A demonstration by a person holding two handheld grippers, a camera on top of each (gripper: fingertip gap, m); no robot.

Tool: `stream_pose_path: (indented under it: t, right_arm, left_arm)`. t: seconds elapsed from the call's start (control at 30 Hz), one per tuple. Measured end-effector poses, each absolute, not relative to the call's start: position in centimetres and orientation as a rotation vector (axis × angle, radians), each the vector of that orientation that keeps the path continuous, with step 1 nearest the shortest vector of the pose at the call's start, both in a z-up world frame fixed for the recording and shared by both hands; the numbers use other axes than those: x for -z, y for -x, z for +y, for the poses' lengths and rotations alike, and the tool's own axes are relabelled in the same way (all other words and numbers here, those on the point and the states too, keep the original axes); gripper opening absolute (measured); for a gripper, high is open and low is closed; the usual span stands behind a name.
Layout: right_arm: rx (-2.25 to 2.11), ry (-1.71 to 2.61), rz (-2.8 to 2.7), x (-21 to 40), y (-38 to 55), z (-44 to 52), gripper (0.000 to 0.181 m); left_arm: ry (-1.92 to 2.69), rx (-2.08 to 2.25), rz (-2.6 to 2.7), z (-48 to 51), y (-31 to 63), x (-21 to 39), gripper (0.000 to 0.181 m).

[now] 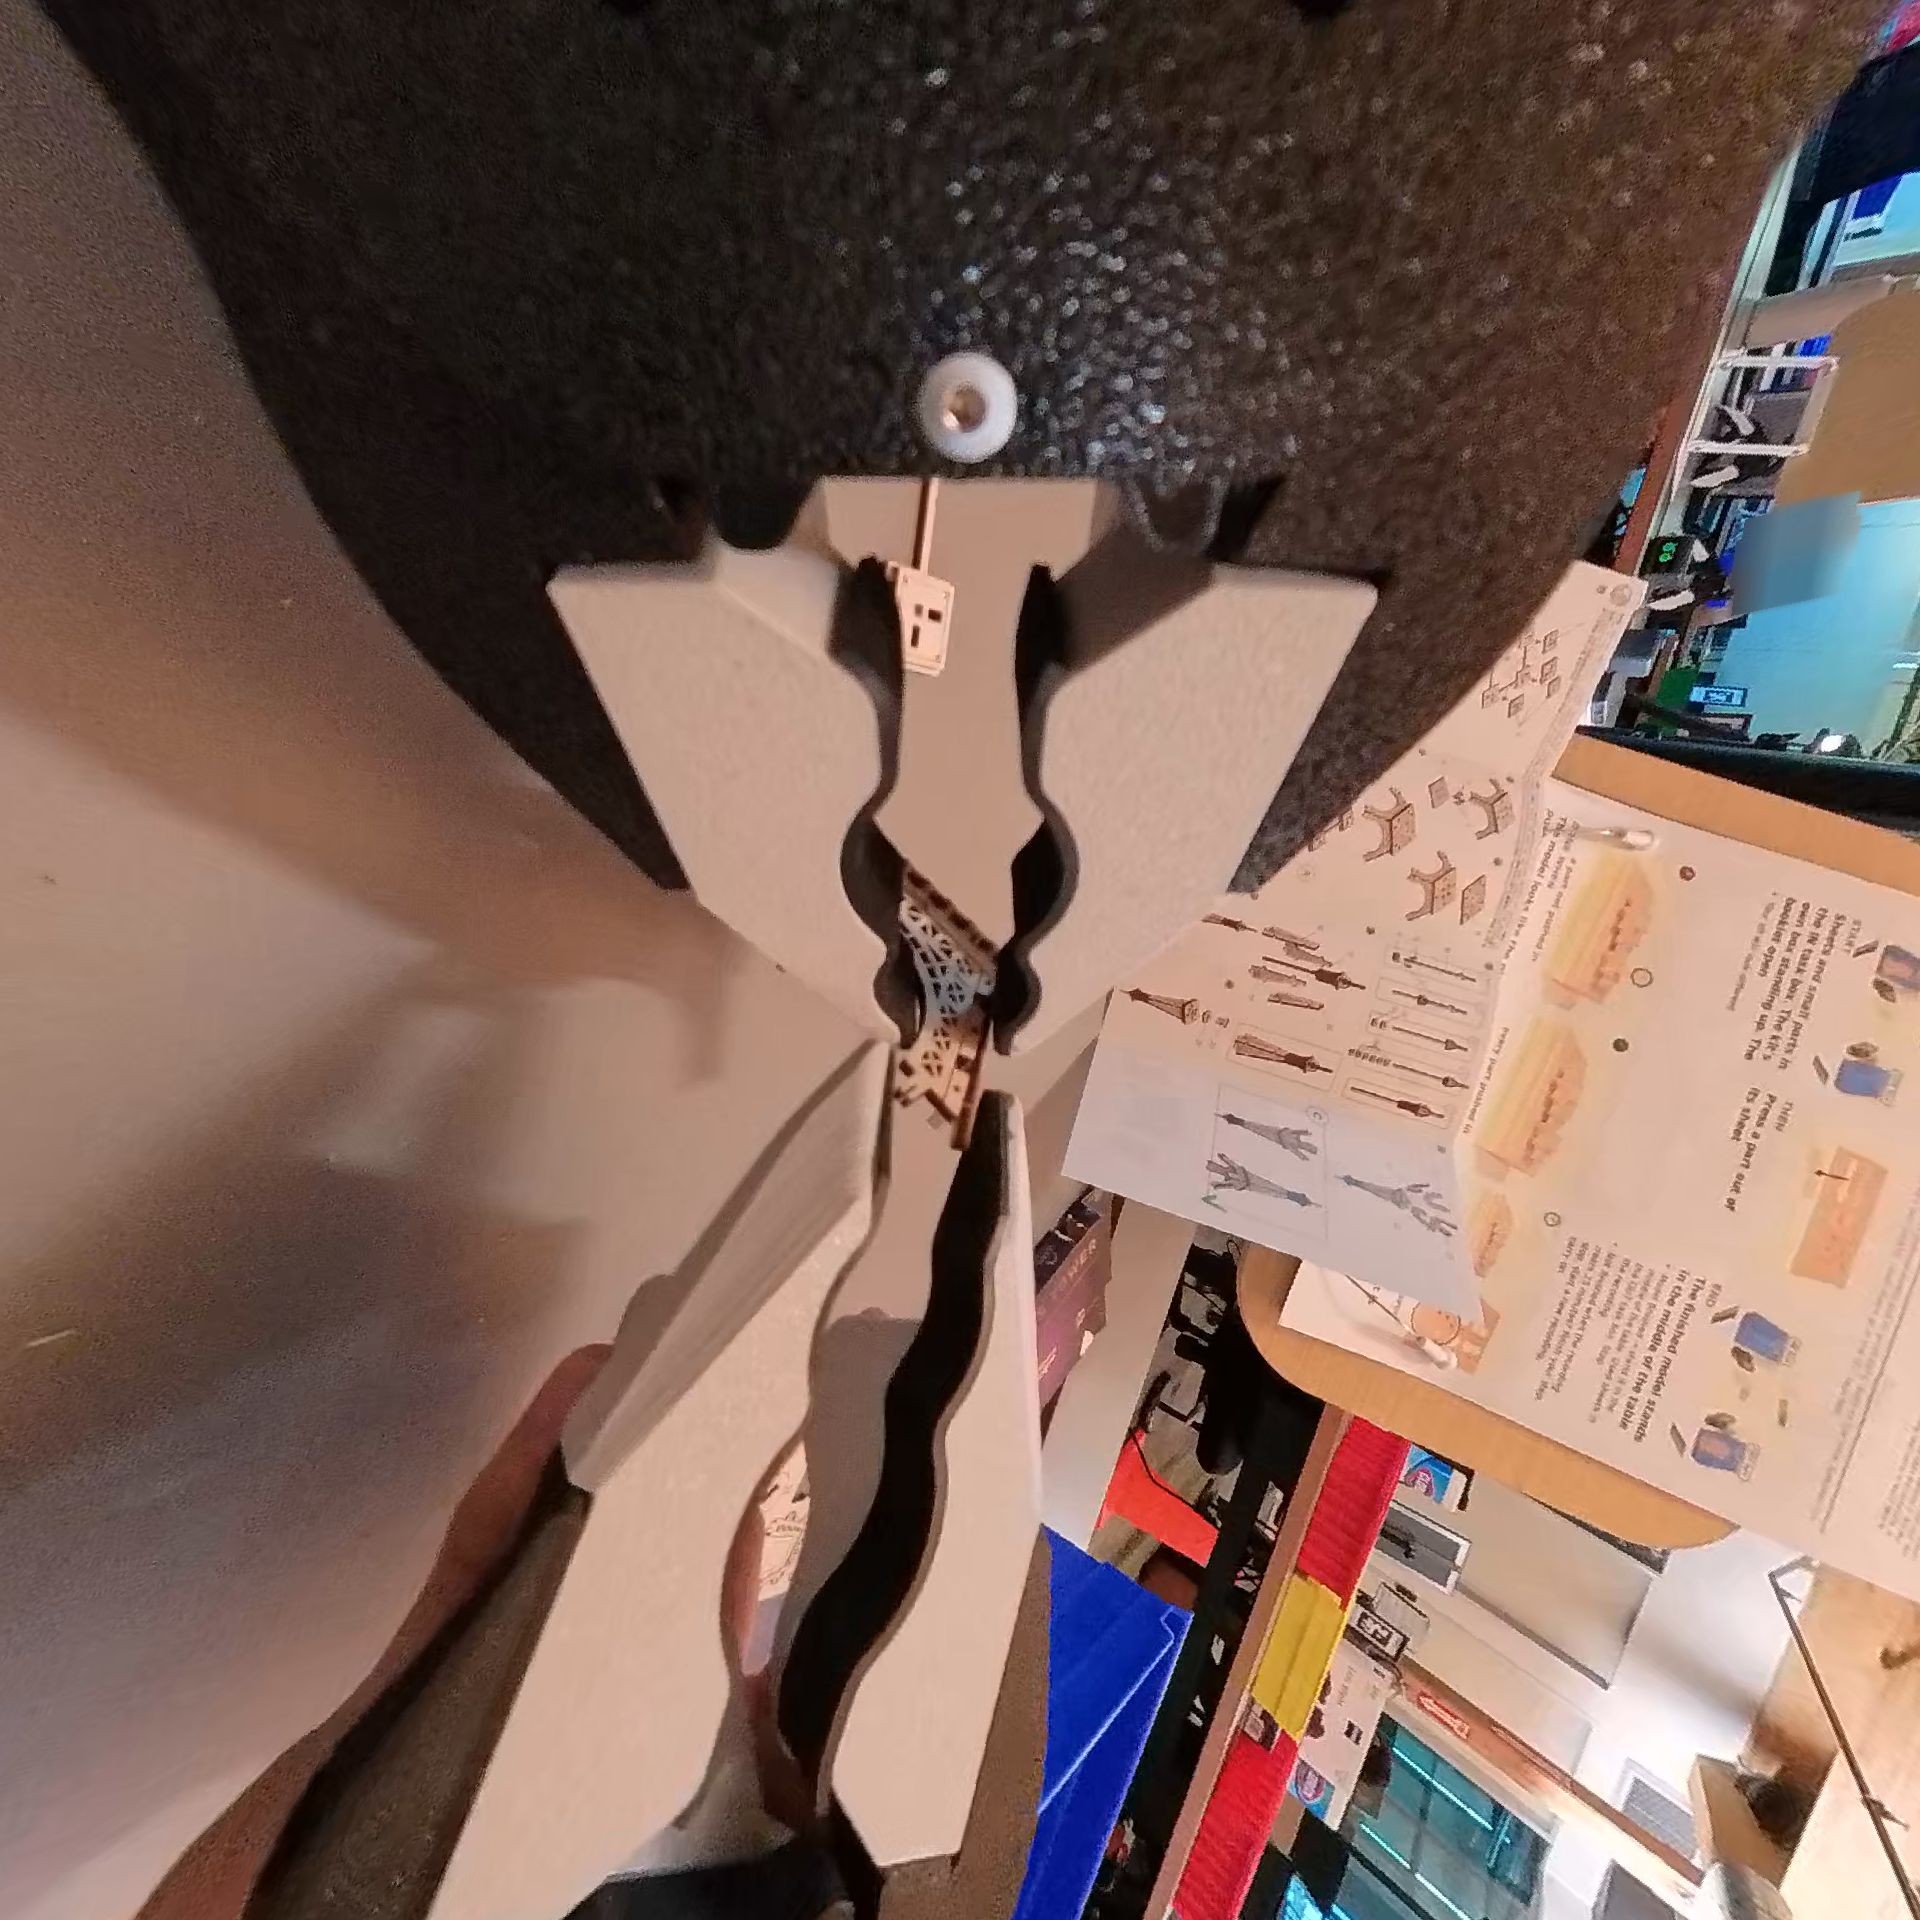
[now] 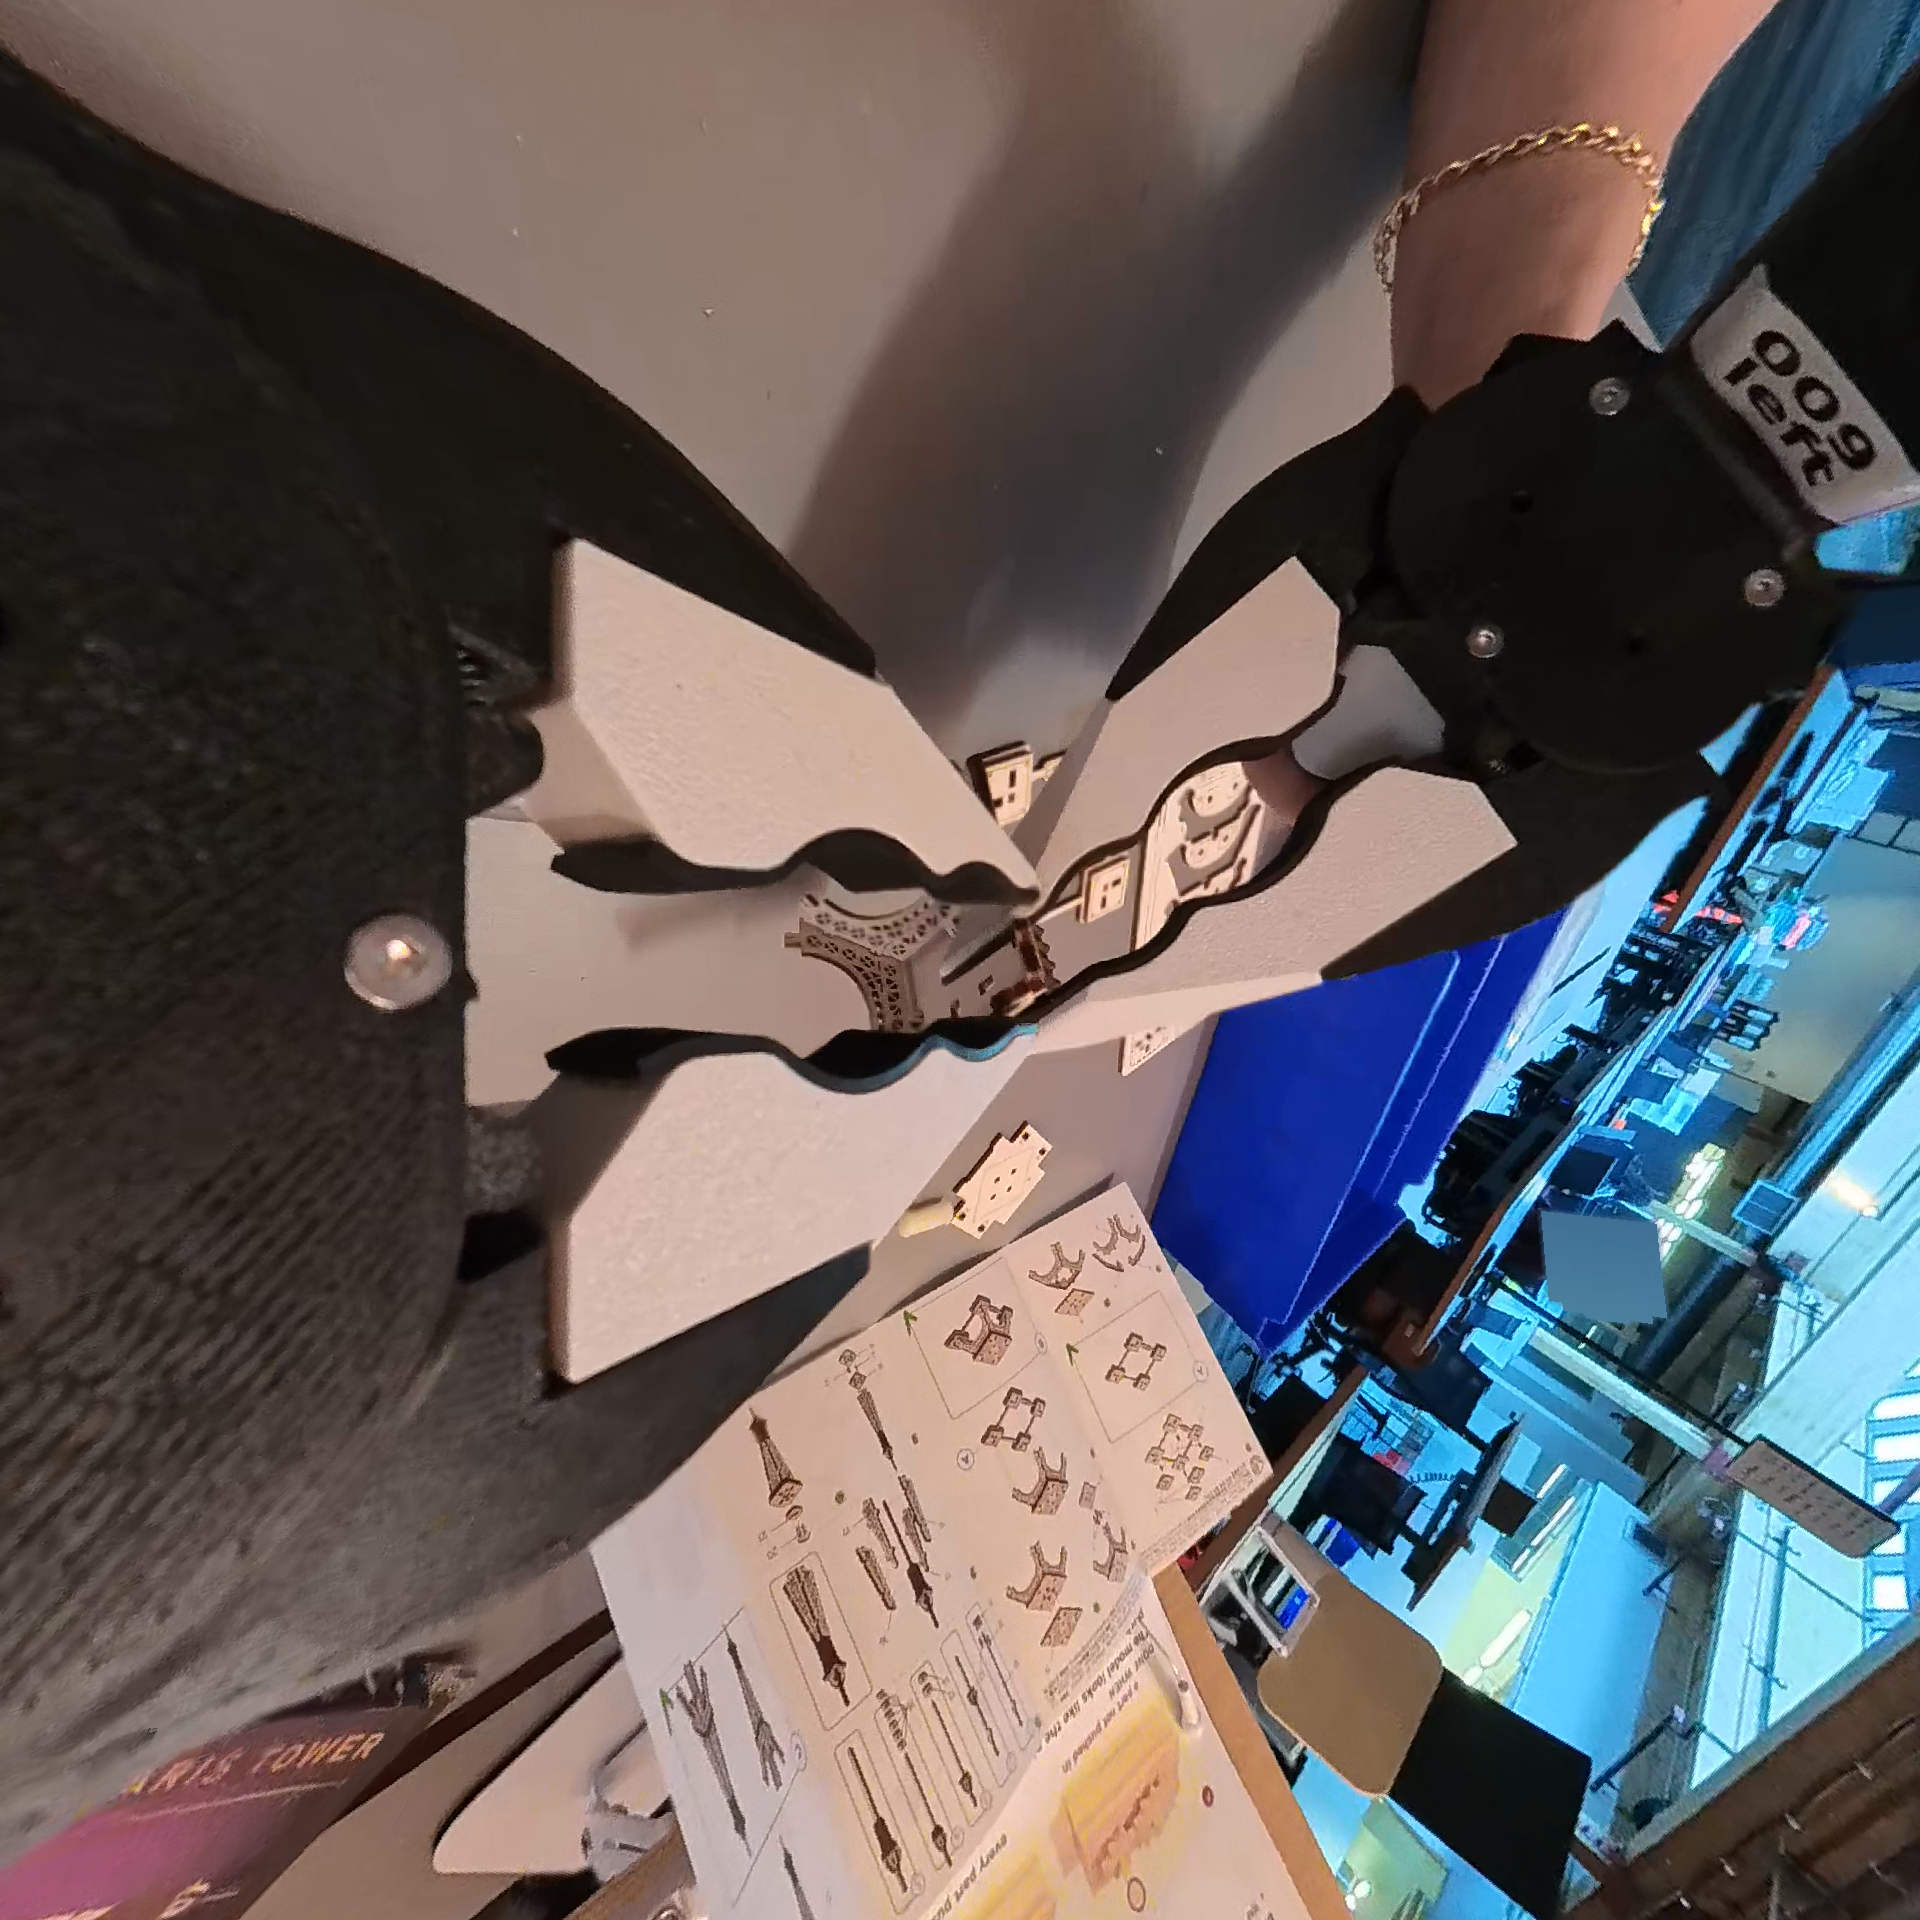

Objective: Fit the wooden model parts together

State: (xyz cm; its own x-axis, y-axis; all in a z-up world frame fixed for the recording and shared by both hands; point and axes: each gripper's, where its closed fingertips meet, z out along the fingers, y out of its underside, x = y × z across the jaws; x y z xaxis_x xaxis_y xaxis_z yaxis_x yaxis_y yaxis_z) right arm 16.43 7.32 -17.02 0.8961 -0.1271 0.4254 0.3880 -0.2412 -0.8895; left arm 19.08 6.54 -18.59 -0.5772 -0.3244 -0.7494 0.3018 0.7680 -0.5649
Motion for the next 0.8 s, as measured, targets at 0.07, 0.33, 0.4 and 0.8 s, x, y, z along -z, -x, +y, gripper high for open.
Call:
stream_pose_path:
  t: [0.07, 0.33, 0.4, 0.8]
  right_arm:
    - [0.467, 1.748, -0.185, 17.02, -16.46, 7.25, 0.018]
    - [0.525, 1.761, -0.195, 17.33, -16.68, 7.25, 0.015]
    - [0.531, 1.775, -0.205, 17.50, -16.64, 7.33, 0.013]
    - [0.529, 1.782, -0.233, 17.85, -16.41, 7.33, 0.010]
  left_arm:
    - [0.021, 0.838, 2.020, 6.49, -19.09, 18.63, 0.011]
    - [0.016, 0.794, 2.013, 6.59, -19.24, 18.85, 0.011]
    - [0.024, 0.797, 2.025, 6.63, -19.22, 19.05, 0.010]
    - [0.022, 0.817, 2.045, 6.59, -19.03, 19.41, 0.010]
